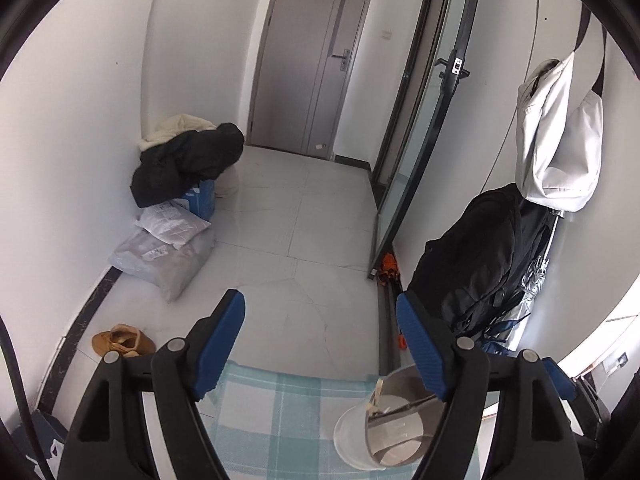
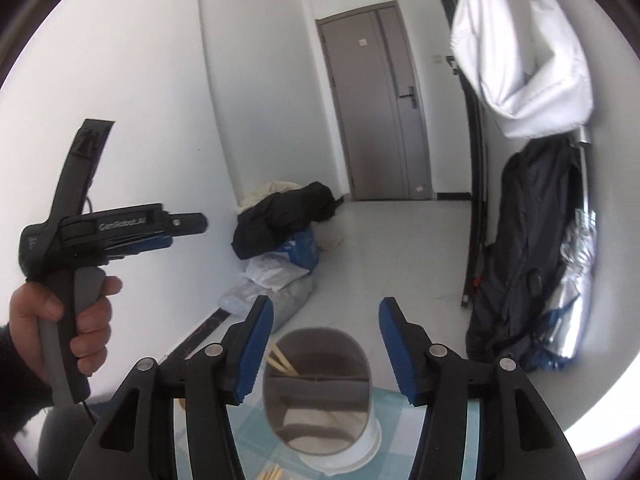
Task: Organize utensils
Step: 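Raise the open right gripper away from the holder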
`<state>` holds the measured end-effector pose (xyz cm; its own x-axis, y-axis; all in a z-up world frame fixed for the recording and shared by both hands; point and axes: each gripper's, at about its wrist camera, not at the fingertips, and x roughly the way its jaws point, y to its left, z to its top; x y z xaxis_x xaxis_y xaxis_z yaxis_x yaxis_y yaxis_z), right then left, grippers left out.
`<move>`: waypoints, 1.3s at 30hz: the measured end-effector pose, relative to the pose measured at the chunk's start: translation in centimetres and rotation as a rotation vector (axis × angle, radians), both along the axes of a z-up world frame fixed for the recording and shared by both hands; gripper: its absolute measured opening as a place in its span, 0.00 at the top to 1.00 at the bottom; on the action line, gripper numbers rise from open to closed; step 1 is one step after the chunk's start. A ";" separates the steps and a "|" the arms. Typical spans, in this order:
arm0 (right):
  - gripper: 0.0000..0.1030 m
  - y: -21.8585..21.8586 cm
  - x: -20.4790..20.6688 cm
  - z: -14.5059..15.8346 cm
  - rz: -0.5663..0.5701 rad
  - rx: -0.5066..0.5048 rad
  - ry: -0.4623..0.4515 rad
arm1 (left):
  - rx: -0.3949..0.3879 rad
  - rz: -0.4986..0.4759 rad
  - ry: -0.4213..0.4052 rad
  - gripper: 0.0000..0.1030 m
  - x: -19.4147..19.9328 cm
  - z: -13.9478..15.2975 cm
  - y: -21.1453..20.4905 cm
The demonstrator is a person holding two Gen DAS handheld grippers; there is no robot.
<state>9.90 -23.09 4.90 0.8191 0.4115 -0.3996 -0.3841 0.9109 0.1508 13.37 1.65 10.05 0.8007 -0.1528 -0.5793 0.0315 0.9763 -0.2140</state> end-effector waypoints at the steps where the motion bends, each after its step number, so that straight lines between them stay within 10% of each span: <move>1: 0.44 -0.1 -0.7 0.0 -0.007 0.001 -0.001 | 0.008 0.004 -0.005 0.26 -0.5 0.1 -0.2; 16: 0.16 1.0 -8.3 0.7 -0.036 0.025 -0.047 | 0.074 0.050 -0.095 0.07 -8.7 0.0 -0.9; 39: 0.07 1.8 -14.0 -5.7 -0.094 -0.038 0.045 | 0.083 -0.029 0.008 0.07 -13.2 -7.6 -1.4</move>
<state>-4.12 -21.27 -0.77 0.8342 0.3176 -0.4508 -0.2904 0.9480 0.1304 0.18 0.27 2.50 0.7917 -0.1273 -0.5975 0.0588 0.9894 -0.1330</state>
